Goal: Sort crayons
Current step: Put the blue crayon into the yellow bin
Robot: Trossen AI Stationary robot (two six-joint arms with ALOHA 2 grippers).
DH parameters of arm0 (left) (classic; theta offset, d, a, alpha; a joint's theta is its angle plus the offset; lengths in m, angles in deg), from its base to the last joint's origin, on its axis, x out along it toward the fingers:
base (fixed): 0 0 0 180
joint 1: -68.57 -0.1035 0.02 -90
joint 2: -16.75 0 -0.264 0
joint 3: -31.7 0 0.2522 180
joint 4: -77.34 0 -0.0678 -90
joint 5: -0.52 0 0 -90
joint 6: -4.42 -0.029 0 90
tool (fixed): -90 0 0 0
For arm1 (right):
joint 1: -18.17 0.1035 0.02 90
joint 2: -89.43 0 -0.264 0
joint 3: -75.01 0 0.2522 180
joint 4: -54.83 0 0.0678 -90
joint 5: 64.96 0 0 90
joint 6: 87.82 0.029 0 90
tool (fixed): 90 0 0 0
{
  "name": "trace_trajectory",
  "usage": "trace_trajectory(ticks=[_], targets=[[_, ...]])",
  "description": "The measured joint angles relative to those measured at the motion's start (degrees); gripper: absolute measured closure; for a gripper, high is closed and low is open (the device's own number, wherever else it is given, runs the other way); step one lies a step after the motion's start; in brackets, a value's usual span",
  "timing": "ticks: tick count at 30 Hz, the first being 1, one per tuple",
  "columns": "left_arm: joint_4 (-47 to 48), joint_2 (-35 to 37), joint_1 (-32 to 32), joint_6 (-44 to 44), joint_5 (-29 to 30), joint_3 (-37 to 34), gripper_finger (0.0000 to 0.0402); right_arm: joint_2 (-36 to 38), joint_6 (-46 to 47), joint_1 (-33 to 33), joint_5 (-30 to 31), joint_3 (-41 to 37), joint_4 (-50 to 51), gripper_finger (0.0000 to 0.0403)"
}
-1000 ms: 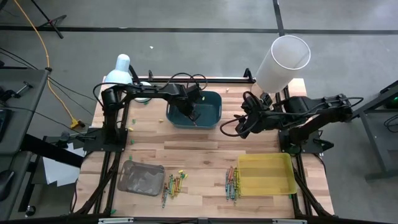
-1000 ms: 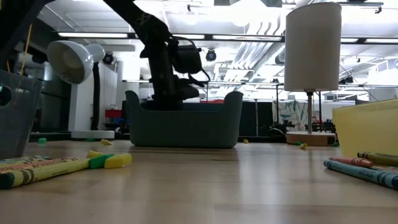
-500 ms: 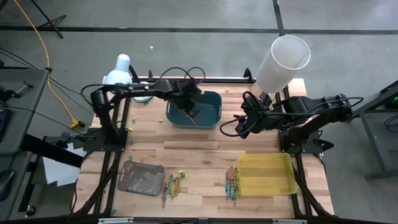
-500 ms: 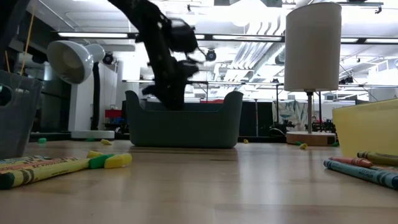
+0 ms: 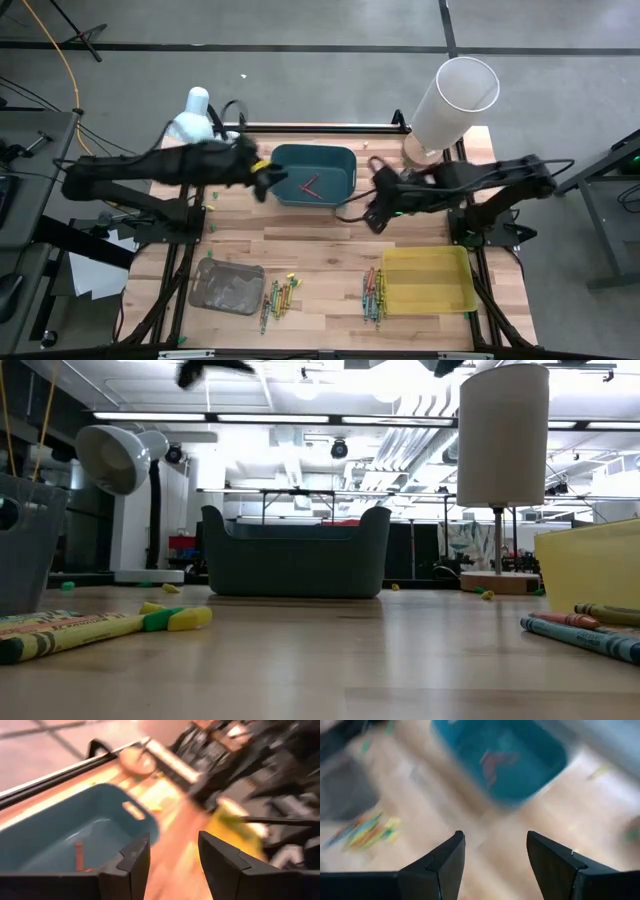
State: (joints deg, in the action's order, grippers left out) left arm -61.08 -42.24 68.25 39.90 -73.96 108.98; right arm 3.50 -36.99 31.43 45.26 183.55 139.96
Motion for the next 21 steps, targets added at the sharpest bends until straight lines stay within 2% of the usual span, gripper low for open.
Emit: trace_trajectory(ticks=[2, 4, 6, 9, 16, 21], targets=[[-1.36, 4.22, 4.20, 0.73, 3.97, -1.92, 0.0249, -3.33, 0.56, -0.59, -8.41, 0.00, -1.84, 0.0197], [-1.25, 7.58, 7.40, 0.94, 7.78, -2.91, 0.0250, -6.99, 2.03, -0.33, -14.07, 0.00, -4.32, 0.0197], [-0.70, 9.78, 9.65, 0.20, 10.65, -2.94, 0.0251, -10.88, 4.75, 0.72, -18.42, 0.00, -7.14, 0.0197], [-0.72, 12.04, 11.41, -2.86, 11.55, -2.94, 0.0252, -16.82, 11.60, 2.26, -23.76, 0.00, -10.18, 0.0197], [-0.33, 15.40, 12.07, -10.32, 6.83, -2.94, 0.0250, -27.05, 33.99, 6.58, -29.16, 0.00, -9.52, 0.0197], [-0.26, 16.61, 12.07, -14.02, 4.82, -2.94, 0.0249, -30.71, 44.10, 8.94, -31.44, 0.00, -9.98, 0.0197]])
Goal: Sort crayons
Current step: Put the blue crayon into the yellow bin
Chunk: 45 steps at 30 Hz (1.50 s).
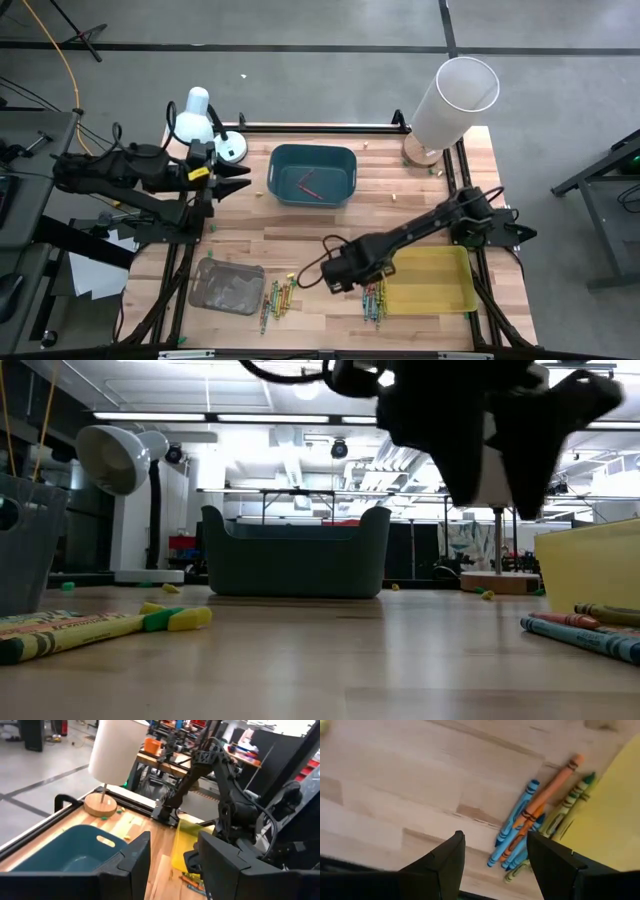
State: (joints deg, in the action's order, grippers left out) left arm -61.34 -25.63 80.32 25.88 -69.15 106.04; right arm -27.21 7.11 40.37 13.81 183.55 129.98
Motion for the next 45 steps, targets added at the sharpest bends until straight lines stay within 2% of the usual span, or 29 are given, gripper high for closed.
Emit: trace_trajectory(ticks=[7, 14, 18, 26, 29, 42, 45], targets=[[0.08, 0.30, -0.02, -1.10, -0.26, 0.00, 0.0252, -1.71, 5.41, 0.72, 0.30, 0.00, 0.56, 0.0197], [0.06, 0.29, -0.02, -1.14, -0.25, 0.00, 0.0251, -5.53, 2.75, -0.63, -0.85, 0.00, 0.98, 0.0197], [0.06, 0.29, -0.02, -1.14, -0.20, 0.00, 0.0250, -5.64, 2.71, -1.30, 1.65, -0.02, 1.52, 0.0197], [0.04, 0.13, -0.02, -1.14, -0.13, 0.00, 0.0250, -7.36, 2.09, -1.71, -1.27, 0.00, 2.74, 0.0197], [0.03, 0.11, -0.02, -1.14, -0.13, 0.00, 0.0252, -8.18, 2.10, -1.66, -1.47, 0.02, 0.28, 0.0197], [0.10, 0.11, -0.04, -1.14, 0.00, 0.00, 0.0249, -9.44, 2.56, -1.55, -1.39, 0.00, 2.12, 0.0197], [0.11, 0.11, -0.04, -1.14, 0.01, 0.00, 0.0250, -9.76, 2.27, -1.53, -1.57, 0.00, 1.31, 0.0208]])
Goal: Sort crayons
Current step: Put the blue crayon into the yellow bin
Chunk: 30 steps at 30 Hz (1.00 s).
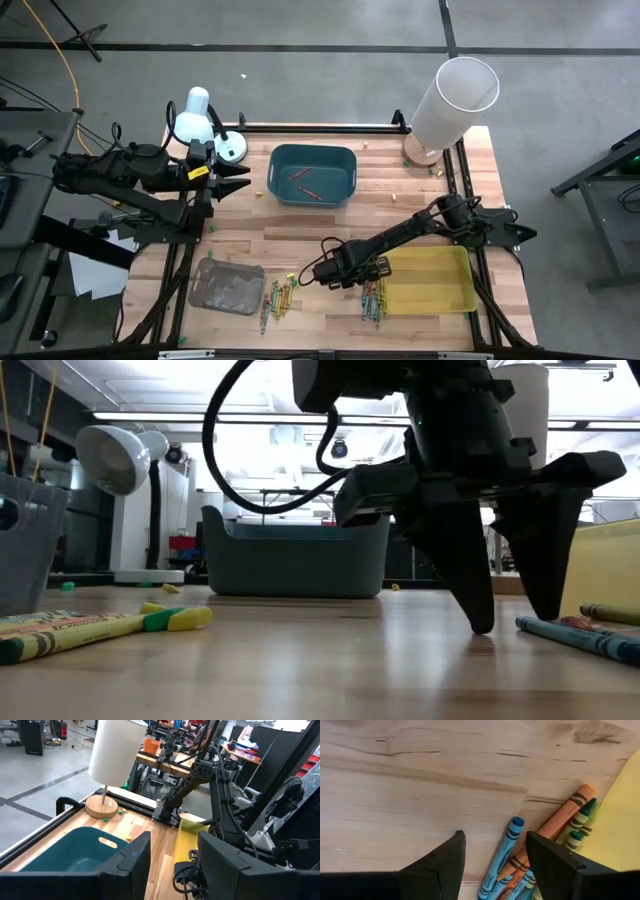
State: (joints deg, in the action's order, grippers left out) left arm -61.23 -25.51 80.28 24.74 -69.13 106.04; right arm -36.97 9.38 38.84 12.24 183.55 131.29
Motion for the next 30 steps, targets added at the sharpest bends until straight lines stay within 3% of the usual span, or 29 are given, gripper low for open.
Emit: trace_trajectory(ticks=[7, 13, 18, 25, 30], targets=[[0.21, 0.00, 0.00, 0.00, -0.01, 0.00, 0.0251, -1.38, -0.41, -0.11, -1.49, 0.28, -1.94, 0.0299], [-0.72, 0.33, 0.00, 0.00, -0.01, 0.00, 0.0251, -1.56, -3.63, 0.22, 1.87, 1.99, -1.06, 0.0392], [-1.06, 2.09, -0.02, -0.25, -0.03, 2.61, 0.0250, -1.66, -9.33, 0.63, 10.35, 10.56, 2.46, 0.0395], [-1.03, 6.18, -0.04, -1.92, -0.01, 5.46, 0.0250, 3.17, -25.99, 0.81, 25.81, 24.70, 8.60, 0.0400], [-0.13, 8.85, -0.04, -1.05, -0.03, 5.46, 0.0250, 9.19, -34.42, 0.58, 34.81, 26.76, 12.85, 0.0401]])
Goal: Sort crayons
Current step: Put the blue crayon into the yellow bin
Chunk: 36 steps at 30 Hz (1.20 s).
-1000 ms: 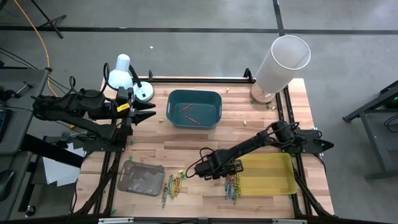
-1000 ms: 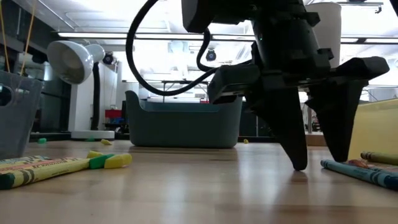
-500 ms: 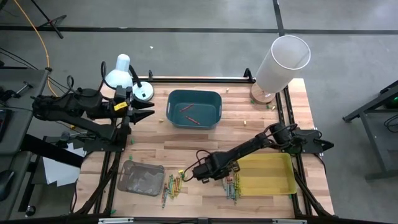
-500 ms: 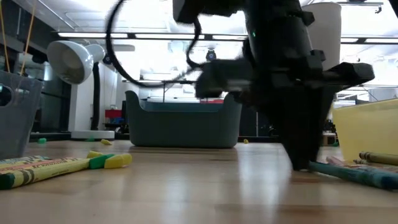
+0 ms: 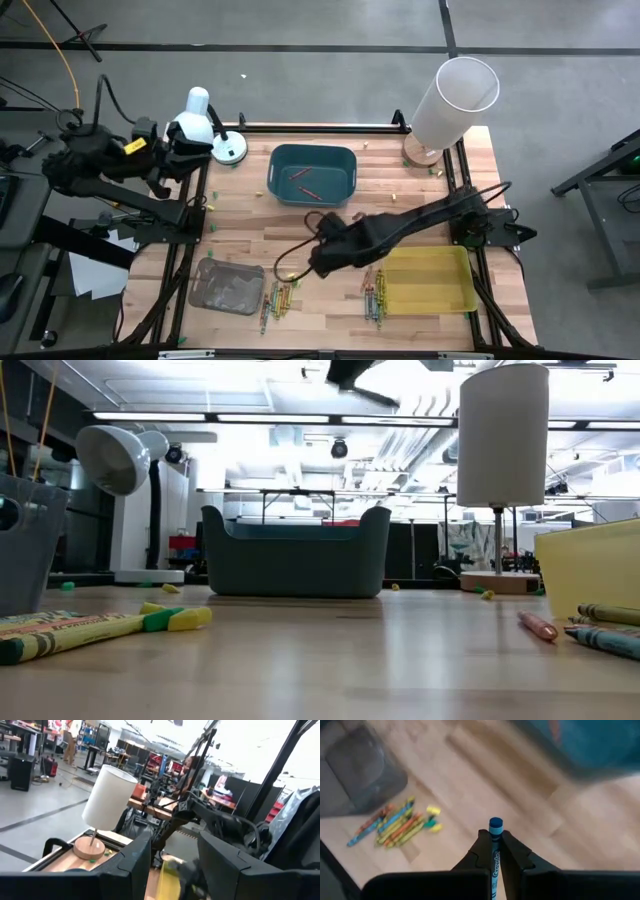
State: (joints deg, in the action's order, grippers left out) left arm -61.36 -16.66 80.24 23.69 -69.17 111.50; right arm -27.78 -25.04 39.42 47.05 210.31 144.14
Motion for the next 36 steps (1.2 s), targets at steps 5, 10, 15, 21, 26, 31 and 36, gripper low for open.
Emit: trace_trajectory(ticks=[5, 10, 15, 21, 26, 31, 36], targets=[[-0.09, 0.75, 0.00, 0.13, 0.00, -0.02, 0.0250, 8.93, -3.36, 0.64, 2.19, -6.87, 0.17, 0.0402], [-0.66, 0.09, 0.00, 0.15, 0.17, -0.02, 0.0250, 19.64, 0.56, 3.43, 5.61, -19.35, -5.67, 0.0402], [-0.79, -0.79, 0.00, 0.13, 2.45, -0.03, 0.0250, 28.96, 8.32, 7.74, 1.41, -32.93, -10.24, 0.0402], [-0.80, -1.83, 0.00, 0.49, 3.46, -0.04, 0.0250, 36.57, 30.06, 15.40, -15.44, -47.82, -7.47, 0.0402], [-0.79, -2.68, 0.00, 1.57, 3.50, -0.04, 0.0249, 37.75, 49.43, 19.98, -22.50, -59.65, -12.32, 0.0402], [-0.84, -2.84, 0.00, 1.62, 3.52, -0.05, 0.0249, 37.73, 60.97, 21.67, -21.03, -67.79, -18.65, 0.0400], [-0.81, -2.70, 0.00, 1.62, 3.50, -0.07, 0.0249, 37.73, 62.34, 21.47, -20.65, -69.25, -18.83, 0.0397]])
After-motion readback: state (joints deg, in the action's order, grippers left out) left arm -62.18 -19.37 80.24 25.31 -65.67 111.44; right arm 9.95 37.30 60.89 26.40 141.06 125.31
